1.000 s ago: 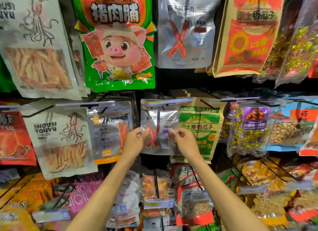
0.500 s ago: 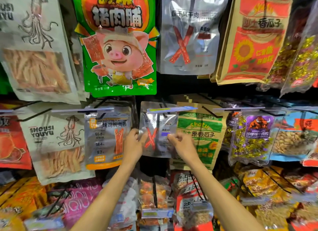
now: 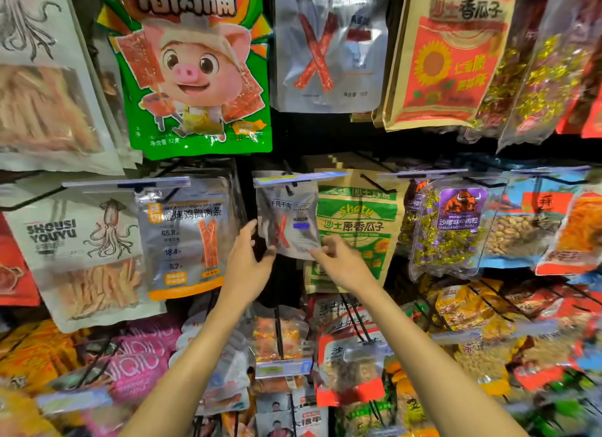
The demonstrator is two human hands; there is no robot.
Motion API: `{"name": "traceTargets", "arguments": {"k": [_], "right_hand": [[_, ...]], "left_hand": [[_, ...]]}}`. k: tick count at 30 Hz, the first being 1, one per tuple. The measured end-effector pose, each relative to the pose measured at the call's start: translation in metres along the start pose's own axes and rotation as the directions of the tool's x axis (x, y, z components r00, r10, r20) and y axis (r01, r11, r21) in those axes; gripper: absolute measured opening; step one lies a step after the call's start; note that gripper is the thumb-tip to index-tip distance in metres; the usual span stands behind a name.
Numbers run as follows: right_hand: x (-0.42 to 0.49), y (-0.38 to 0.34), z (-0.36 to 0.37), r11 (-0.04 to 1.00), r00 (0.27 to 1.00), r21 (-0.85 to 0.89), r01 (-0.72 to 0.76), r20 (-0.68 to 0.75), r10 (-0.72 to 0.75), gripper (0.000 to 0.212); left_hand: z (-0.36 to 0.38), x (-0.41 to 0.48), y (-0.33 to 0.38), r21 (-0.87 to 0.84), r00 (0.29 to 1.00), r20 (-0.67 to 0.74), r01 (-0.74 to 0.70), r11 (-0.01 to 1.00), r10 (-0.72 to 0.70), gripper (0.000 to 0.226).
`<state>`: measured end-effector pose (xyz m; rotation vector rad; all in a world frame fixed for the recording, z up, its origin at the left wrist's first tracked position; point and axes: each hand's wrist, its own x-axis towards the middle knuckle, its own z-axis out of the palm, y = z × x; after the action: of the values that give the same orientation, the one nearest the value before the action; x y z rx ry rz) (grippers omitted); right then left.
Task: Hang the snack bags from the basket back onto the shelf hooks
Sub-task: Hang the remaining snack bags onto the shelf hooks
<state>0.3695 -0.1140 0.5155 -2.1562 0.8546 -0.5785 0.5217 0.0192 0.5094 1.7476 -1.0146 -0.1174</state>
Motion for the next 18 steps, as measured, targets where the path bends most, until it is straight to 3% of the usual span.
{"name": "traceTargets", "arguments": {"k": [5, 10, 18], "right_hand": [[-0.016, 0.014, -0.020, 0.945, 0.995, -0.318, 0.076, -0.041, -0.093, 0.040], [-0.037, 0.032, -0.055, 0.734, 0.990, -0.667, 0.128, 0.047, -0.130, 0.045], [-0.065, 0.069, -0.109, 0.599, 0.991, -0.790, 0.131, 0.081, -0.109, 0.056]], "left_hand": [[0.006, -0.012, 0.000, 0.352, 0.991, 0.130, -0.084, 0.932, 0.040, 0.042], [0.029, -0.023, 0.030, 0.580, 0.979, 0.183, -0.178, 0.795, 0.086, 0.041], [0.085, -0.040, 0.065, 0.772, 0.955, 0.298, -0.232, 0.592, -0.014, 0.043]]}}
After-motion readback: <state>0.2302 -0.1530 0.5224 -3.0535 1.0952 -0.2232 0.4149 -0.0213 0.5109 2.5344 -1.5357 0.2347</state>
